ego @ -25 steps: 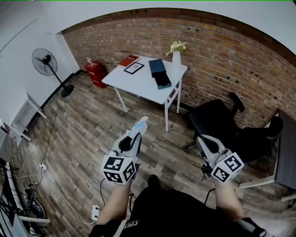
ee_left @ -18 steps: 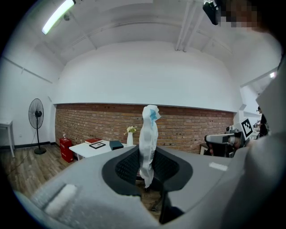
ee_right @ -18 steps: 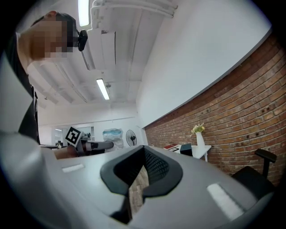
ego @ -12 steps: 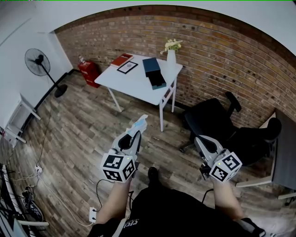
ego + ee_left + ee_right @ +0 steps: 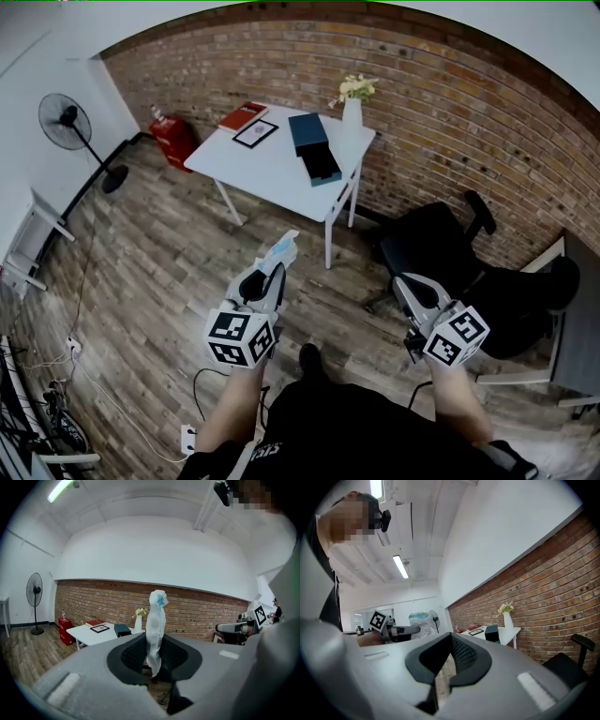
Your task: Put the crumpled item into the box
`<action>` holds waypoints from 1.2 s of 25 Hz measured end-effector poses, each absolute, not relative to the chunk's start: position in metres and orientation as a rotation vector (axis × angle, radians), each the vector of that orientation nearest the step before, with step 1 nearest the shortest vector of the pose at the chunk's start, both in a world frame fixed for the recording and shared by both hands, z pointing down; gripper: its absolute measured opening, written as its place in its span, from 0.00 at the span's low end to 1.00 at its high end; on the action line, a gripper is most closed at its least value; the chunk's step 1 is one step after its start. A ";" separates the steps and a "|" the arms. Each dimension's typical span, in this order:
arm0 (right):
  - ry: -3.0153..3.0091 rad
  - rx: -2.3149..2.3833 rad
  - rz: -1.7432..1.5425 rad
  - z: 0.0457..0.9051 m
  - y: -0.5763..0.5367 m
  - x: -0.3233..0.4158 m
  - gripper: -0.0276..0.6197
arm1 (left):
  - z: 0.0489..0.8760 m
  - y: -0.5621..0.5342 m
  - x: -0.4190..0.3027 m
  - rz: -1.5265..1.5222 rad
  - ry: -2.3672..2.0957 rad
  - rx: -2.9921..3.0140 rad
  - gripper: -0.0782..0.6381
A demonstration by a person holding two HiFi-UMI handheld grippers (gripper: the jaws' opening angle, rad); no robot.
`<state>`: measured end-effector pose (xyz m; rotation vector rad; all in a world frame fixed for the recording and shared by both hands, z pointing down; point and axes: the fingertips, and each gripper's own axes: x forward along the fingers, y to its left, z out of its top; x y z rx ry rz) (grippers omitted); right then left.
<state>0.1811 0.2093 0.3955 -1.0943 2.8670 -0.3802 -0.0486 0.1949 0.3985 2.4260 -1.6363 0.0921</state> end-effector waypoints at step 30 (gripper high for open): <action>2.913 -1.164 -0.336 0.377 0.037 0.063 0.04 | 0.411 0.038 -0.165 0.006 -1.569 2.407 0.21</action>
